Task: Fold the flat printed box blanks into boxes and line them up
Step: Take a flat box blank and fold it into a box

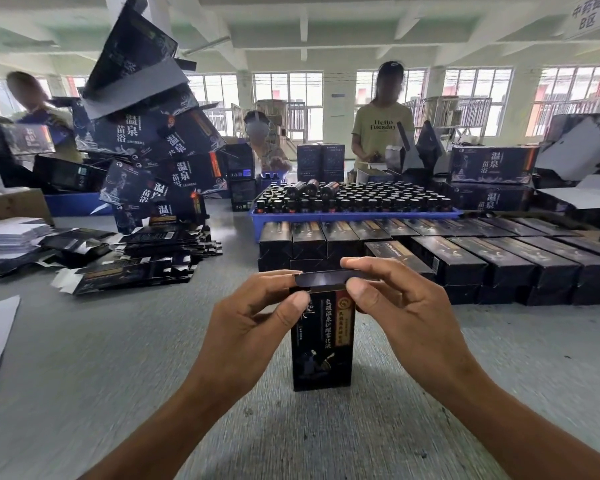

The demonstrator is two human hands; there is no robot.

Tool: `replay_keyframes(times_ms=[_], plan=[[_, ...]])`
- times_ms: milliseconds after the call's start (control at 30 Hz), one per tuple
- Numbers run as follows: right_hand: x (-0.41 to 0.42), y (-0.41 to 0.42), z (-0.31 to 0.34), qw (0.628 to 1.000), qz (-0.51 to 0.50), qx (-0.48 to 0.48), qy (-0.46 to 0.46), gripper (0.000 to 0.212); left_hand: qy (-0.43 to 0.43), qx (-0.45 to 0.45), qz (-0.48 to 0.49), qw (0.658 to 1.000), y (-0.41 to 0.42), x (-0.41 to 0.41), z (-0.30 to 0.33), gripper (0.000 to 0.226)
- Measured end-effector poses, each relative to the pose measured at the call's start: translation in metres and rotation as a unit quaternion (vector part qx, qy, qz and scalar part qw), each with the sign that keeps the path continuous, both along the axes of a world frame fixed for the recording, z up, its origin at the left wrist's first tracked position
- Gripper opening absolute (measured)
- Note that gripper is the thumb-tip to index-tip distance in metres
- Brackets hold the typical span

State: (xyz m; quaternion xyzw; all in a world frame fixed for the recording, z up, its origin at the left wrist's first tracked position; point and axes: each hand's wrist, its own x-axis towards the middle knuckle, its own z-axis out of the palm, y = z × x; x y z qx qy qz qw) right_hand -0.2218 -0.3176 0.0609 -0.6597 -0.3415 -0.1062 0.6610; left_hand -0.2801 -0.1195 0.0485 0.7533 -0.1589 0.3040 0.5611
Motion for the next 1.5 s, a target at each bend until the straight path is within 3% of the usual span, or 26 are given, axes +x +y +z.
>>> replay_keyframes(times_ms=[100, 200, 533, 800, 967, 1033, 1133, 1233, 1367, 1500], plan=[[0.0, 0.0, 0.0, 1.0, -0.006, 0.008, 0.004, 0.022, 0.006, -0.035, 0.005, 0.999, -0.001, 0.0, 0.0, 0.021], [0.0, 0.0, 0.0, 1.0, -0.005, 0.008, 0.002, 0.022, 0.016, -0.052, 0.028, 0.998, 0.0, 0.001, 0.0, 0.035], [0.001, -0.001, -0.002, 1.0, -0.018, -0.016, -0.015, 0.022, -0.033, 0.021, 0.059, 0.997, -0.004, 0.001, -0.003, 0.029], [0.006, -0.003, -0.005, 0.975, -0.105, -0.099, -0.167, 0.021, -0.053, 0.049, 0.067, 0.995, 0.002, 0.004, -0.003, 0.029], [0.009, -0.002, -0.008, 0.969, -0.125, -0.106, -0.187, 0.02, -0.015, 0.077, 0.036, 0.996, 0.006, 0.005, -0.009, 0.03], [0.009, -0.001, -0.012, 0.967, -0.13, -0.143, -0.167, 0.031, 0.033, 0.103, 0.017, 0.994, 0.007, 0.005, -0.011, 0.046], [0.006, 0.004, -0.024, 0.97, -0.082, -0.215, -0.081, 0.067, 0.081, 0.107, 0.019, 0.991, 0.009, 0.009, -0.014, 0.067], [0.01, 0.008, -0.035, 0.975, -0.06, -0.213, -0.035, 0.088, 0.092, 0.091, 0.031, 0.991, 0.011, 0.013, -0.02, 0.08], [0.022, 0.006, -0.027, 0.961, -0.142, -0.235, -0.046, 0.098, 0.158, 0.103, 0.073, 0.979, 0.016, 0.02, -0.028, 0.087], [0.035, -0.008, -0.027, 0.914, -0.224, -0.307, -0.139, 0.089, 0.21, 0.152, 0.081, 0.962, 0.027, 0.025, -0.035, 0.066]])
